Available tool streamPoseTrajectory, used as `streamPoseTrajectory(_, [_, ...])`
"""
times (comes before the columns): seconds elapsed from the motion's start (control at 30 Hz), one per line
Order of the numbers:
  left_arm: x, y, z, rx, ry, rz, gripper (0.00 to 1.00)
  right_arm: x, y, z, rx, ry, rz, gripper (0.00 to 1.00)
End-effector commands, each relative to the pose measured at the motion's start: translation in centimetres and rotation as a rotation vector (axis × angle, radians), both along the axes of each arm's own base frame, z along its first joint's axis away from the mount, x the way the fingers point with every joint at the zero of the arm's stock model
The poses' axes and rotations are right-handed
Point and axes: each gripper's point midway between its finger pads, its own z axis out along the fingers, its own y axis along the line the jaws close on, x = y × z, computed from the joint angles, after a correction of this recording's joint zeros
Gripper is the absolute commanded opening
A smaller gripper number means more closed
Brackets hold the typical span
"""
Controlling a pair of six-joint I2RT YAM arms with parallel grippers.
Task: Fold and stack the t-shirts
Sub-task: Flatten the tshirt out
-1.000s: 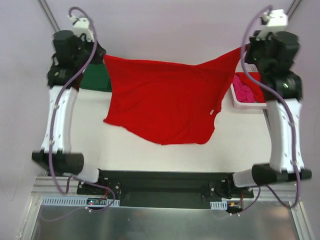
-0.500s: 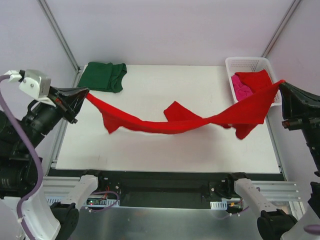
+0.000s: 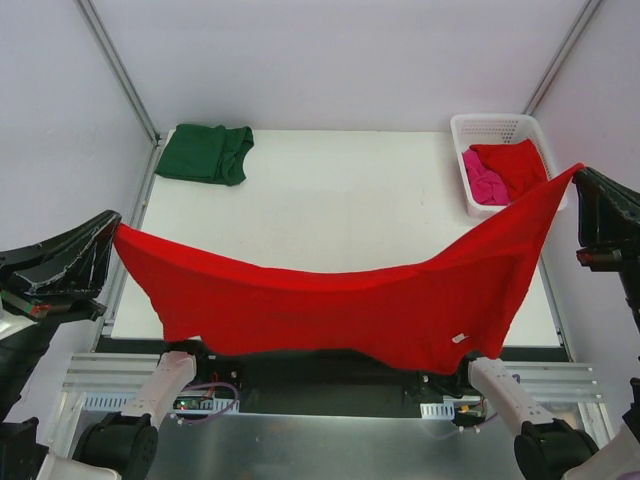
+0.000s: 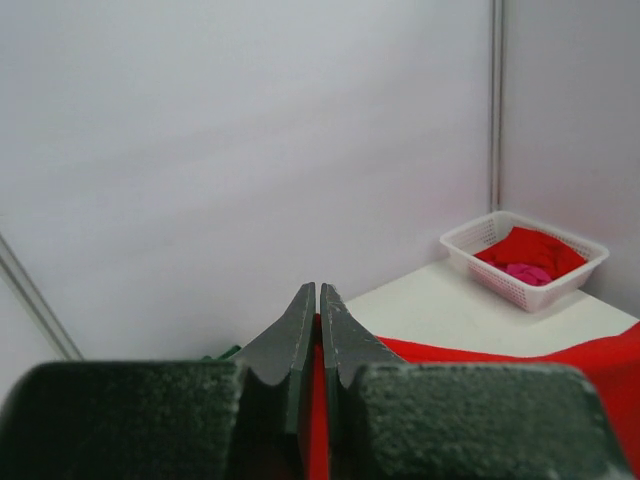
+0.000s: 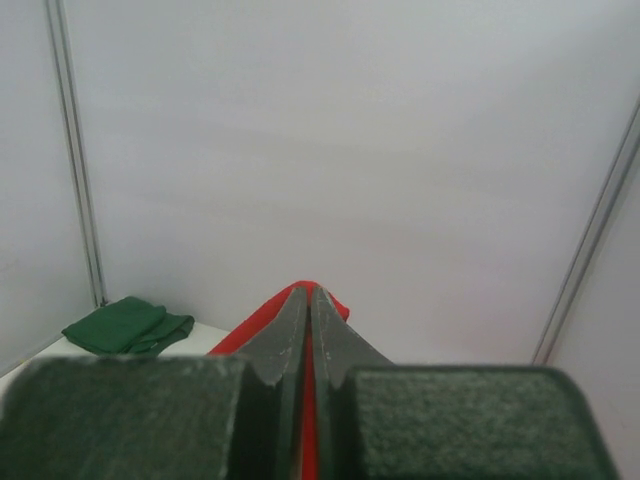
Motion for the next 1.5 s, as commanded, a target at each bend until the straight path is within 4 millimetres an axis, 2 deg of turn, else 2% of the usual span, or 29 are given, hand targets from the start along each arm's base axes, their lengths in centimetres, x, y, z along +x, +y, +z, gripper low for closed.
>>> streamPoseTrajectory(0.0, [0.7, 1.6, 1.6, 0.003, -0.067, 0.100, 0.00, -0.6, -1.1, 3.0, 0.014, -0.125, -0.064, 0.01])
streamPoseTrajectory(0.17, [-0.3, 1.5, 2.2, -0.004, -0.105, 0.089, 0.00, -3.4, -0.6, 4.0, 0.009, -0.195, -0.019, 0.01])
streamPoseTrajectory(0.27, [-1.7, 1.4, 2.7, -0.001, -0.142, 0.082, 0.00, -5.1, -0.2, 4.2, 0.007, -0.225, 0.018, 0.01])
streamPoseTrajectory(0.3, [-2.3, 1.6, 3.0, -0.003, -0.162, 0.092, 0.00, -6.0, -0.5, 4.3, 0.013, -0.245, 0.008, 0.01])
streamPoseTrajectory(0.37, [-2.8, 2.4, 3.5, -0.011, -0.195, 0.141, 0.00, -6.7, -1.0, 4.4, 0.011, -0.266, -0.021, 0.01])
streamPoseTrajectory(0.43, [-2.7, 2.9, 3.6, -0.007, -0.203, 0.172, 0.00, -6.3, -2.2, 4.3, 0.015, -0.263, -0.089, 0.01])
streamPoseTrajectory(0.63, [0.5, 4.7, 2.9, -0.030, -0.133, 0.260, 0.00, -2.8, -5.1, 3.1, 0.041, -0.182, -0.232, 0.01])
streamPoseTrajectory(0.7, [1.8, 5.7, 2.5, -0.043, -0.104, 0.312, 0.00, -2.6, -6.1, 2.9, 0.047, -0.175, -0.254, 0.01])
streamPoseTrajectory(0.77, [2.1, 6.0, 2.4, -0.044, -0.099, 0.327, 0.00, -3.2, -6.6, 3.0, 0.055, -0.185, -0.251, 0.01])
streamPoseTrajectory(0.83, [1.2, 6.0, 2.7, -0.050, -0.117, 0.314, 0.00, -4.0, -6.8, 3.1, 0.065, -0.202, -0.218, 0.01])
streamPoseTrajectory(1.0, [-2.7, 5.2, 4.1, -0.068, -0.205, 0.214, 0.00, -7.9, -6.8, 3.9, 0.101, -0.275, -0.104, 0.01])
streamPoseTrajectory(1.13, [-5.8, 3.7, 4.4, -0.064, -0.256, 0.079, 0.00, -9.1, -6.0, 4.1, 0.096, -0.288, -0.038, 0.01])
streamPoseTrajectory(1.17, [-5.4, 3.7, 4.3, -0.066, -0.248, 0.077, 0.00, -8.7, -5.8, 4.0, 0.090, -0.281, -0.036, 0.01])
streamPoseTrajectory(1.23, [-3.2, 3.7, 4.2, -0.052, -0.218, 0.099, 0.00, -4.9, -4.9, 3.6, 0.065, -0.219, -0.054, 0.01])
streamPoseTrajectory(1.27, [0.0, 3.4, 3.7, -0.038, -0.156, 0.111, 0.00, -3.1, -4.5, 3.2, 0.053, -0.183, -0.066, 0.01])
streamPoseTrajectory(1.3, [2.2, 3.3, 3.3, -0.016, -0.123, 0.128, 0.00, 1.7, -3.0, 2.2, 0.023, -0.093, -0.073, 0.01])
streamPoseTrajectory(1.37, [9.5, 3.4, 1.7, 0.014, -0.012, 0.204, 0.00, 6.4, -1.9, 0.6, -0.043, -0.007, -0.130, 0.01])
streamPoseTrajectory(1.4, [12.1, 3.7, 1.0, 0.042, 0.014, 0.246, 0.00, 9.8, -1.7, -0.8, -0.062, 0.048, -0.205, 0.01])
streamPoseTrajectory(1.43, [16.2, 3.6, -0.3, 0.072, 0.073, 0.279, 0.00, 13.3, -0.7, -2.3, -0.105, 0.108, -0.248, 0.01])
streamPoseTrajectory(1.47, [19.2, 4.3, -1.5, 0.085, 0.118, 0.342, 0.00, 15.7, -1.5, -3.4, -0.134, 0.142, -0.334, 0.01])
